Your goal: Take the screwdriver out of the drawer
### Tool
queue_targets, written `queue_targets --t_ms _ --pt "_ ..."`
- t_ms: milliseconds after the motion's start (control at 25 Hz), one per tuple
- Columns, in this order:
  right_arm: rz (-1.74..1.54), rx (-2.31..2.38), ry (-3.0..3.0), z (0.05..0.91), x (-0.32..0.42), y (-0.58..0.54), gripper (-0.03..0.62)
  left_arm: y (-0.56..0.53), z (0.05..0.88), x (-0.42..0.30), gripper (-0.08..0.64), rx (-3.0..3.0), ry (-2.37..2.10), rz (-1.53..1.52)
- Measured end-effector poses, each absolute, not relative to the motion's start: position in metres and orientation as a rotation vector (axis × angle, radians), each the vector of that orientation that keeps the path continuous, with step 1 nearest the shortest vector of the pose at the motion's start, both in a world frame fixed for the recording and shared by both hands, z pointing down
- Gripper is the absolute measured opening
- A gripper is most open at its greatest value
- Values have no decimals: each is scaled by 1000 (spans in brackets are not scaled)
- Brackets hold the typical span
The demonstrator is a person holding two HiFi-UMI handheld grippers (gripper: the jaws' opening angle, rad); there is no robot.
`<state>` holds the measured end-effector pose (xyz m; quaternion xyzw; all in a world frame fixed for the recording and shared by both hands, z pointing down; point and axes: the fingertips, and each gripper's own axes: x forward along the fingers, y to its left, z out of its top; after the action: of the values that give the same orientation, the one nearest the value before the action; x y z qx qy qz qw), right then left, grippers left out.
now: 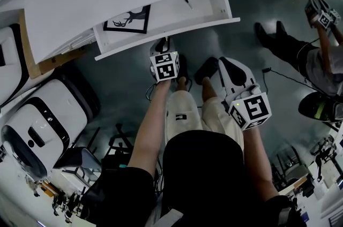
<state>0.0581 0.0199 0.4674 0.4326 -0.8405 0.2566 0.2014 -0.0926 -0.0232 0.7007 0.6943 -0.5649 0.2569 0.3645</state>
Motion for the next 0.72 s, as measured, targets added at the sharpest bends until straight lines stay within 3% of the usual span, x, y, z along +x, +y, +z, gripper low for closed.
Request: queue_targets --t_ms 720 --pt "698 1165 -2359 465 63 46 18 47 701 -79 92 1757 -1443 675"
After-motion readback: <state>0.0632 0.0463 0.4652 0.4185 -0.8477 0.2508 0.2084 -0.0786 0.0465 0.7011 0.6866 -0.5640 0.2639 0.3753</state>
